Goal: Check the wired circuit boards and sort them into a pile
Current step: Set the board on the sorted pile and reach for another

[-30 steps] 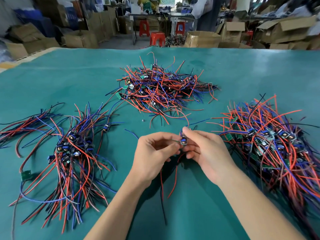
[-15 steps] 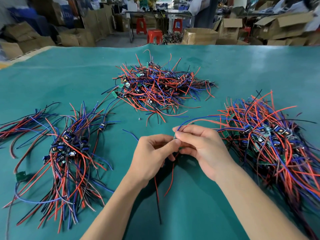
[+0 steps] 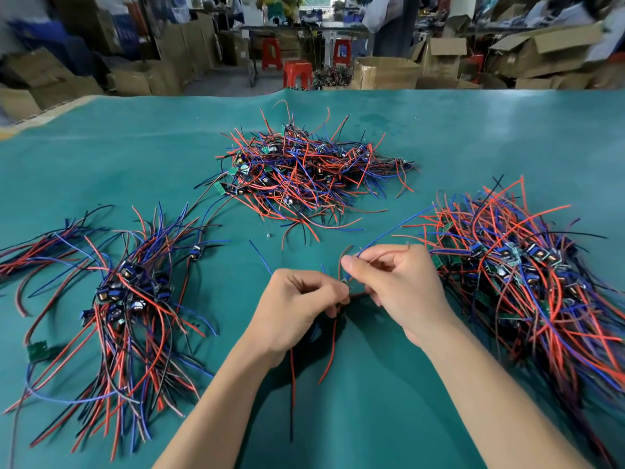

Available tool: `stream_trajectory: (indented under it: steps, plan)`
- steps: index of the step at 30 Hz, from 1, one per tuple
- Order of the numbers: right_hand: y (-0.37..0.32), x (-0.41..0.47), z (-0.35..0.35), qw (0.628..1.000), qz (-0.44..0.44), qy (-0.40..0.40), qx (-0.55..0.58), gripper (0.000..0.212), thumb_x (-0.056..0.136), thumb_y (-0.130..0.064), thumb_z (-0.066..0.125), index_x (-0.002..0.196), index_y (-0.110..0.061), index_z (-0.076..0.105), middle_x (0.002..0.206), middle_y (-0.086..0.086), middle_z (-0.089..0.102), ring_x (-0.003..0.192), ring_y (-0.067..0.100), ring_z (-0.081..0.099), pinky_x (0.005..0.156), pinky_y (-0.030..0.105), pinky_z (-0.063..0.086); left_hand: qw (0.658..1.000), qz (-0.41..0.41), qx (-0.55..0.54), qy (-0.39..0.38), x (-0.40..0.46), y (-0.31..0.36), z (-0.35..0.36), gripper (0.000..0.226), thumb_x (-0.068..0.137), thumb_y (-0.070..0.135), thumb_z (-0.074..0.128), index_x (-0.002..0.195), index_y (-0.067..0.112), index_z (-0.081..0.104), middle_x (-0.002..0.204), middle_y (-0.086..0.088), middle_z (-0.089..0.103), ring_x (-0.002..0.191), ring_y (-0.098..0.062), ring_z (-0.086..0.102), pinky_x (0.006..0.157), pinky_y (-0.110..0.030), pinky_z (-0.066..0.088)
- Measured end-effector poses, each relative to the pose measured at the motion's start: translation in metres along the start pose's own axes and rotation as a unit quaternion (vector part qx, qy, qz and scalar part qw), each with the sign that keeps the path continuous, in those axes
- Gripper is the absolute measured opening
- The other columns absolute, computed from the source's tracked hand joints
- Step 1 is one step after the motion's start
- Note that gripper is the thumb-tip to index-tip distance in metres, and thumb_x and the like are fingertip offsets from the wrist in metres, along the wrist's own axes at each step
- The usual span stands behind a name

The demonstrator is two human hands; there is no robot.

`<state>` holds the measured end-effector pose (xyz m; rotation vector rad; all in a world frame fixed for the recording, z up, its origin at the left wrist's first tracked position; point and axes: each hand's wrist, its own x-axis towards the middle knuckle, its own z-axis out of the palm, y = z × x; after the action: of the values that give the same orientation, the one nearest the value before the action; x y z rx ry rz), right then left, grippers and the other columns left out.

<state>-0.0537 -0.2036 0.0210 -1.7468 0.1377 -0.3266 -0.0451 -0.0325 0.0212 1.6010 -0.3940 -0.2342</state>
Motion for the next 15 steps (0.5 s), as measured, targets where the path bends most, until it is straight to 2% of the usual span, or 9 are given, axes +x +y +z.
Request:
stream_trajectory:
  steps: [2, 4, 7, 10, 13, 15]
  plan:
    - [0.002, 0.004, -0.003, 0.999, 0.000, 0.039, 0.003, 0.017, 0.080, -0.025, 0.084, 0.069, -0.016, 0.075, 0.052, 0.000, 0.059, 0.047, 0.014, 0.052, 0.047, 0.026, 0.039, 1.000, 0.001, -0.005, -0.006, 0.000, -0.001, 0.000, 0.019, 0.085, 0.012, 0.069, 0.069, 0.002, 0.074, 0.051, 0.004, 0.058, 0.041, 0.001, 0.043, 0.045, -0.007, 0.032]
    - [0.005, 0.009, -0.009, 0.996, 0.004, 0.091, 0.002, 0.021, 0.081, -0.024, 0.085, 0.065, -0.016, 0.073, 0.051, -0.002, 0.060, 0.045, 0.012, 0.053, 0.051, 0.028, 0.041, 1.000, 0.001, 0.006, -0.011, 0.000, 0.000, 0.001, 0.021, 0.080, 0.021, 0.070, 0.068, 0.005, 0.075, 0.052, 0.002, 0.058, 0.048, -0.003, 0.046, 0.050, -0.010, 0.035]
    - [0.008, 0.013, -0.019, 0.983, -0.037, 0.147, -0.100, 0.024, 0.081, -0.033, 0.081, 0.063, -0.022, 0.071, 0.049, -0.005, 0.061, 0.046, 0.009, 0.051, 0.056, 0.028, 0.043, 0.999, 0.000, 0.027, -0.022, 0.001, -0.001, 0.002, 0.024, 0.072, 0.035, 0.069, 0.064, 0.014, 0.075, 0.053, -0.002, 0.059, 0.058, -0.011, 0.049, 0.057, -0.019, 0.037]
    - [0.004, 0.013, -0.027, 0.963, -0.073, 0.189, -0.178, 0.029, 0.084, -0.036, 0.078, 0.061, -0.021, 0.067, 0.053, -0.012, 0.065, 0.048, 0.005, 0.054, 0.060, 0.024, 0.045, 0.999, -0.003, 0.035, -0.032, 0.001, -0.002, 0.002, 0.031, 0.068, 0.044, 0.067, 0.066, 0.014, 0.075, 0.054, -0.004, 0.059, 0.061, -0.014, 0.049, 0.060, -0.026, 0.036]
    - [0.003, 0.015, -0.034, 0.942, -0.098, 0.231, -0.224, 0.024, 0.086, -0.030, 0.079, 0.069, -0.016, 0.069, 0.057, -0.010, 0.064, 0.059, 0.017, 0.063, 0.068, 0.031, 0.045, 0.998, -0.010, 0.039, -0.041, 0.001, -0.002, 0.002, 0.025, 0.070, 0.038, 0.068, 0.065, 0.015, 0.075, 0.054, -0.003, 0.058, 0.061, -0.016, 0.049, 0.061, -0.028, 0.035]
    - [0.001, 0.014, -0.036, 0.931, -0.113, 0.260, -0.229, 0.019, 0.087, -0.028, 0.078, 0.075, -0.016, 0.069, 0.060, -0.013, 0.062, 0.063, 0.020, 0.065, 0.070, 0.024, 0.042, 0.998, -0.012, 0.042, -0.044, 0.001, -0.003, 0.002, 0.020, 0.074, 0.031, 0.067, 0.066, 0.015, 0.076, 0.054, -0.002, 0.058, 0.060, -0.013, 0.048, 0.060, -0.028, 0.035]
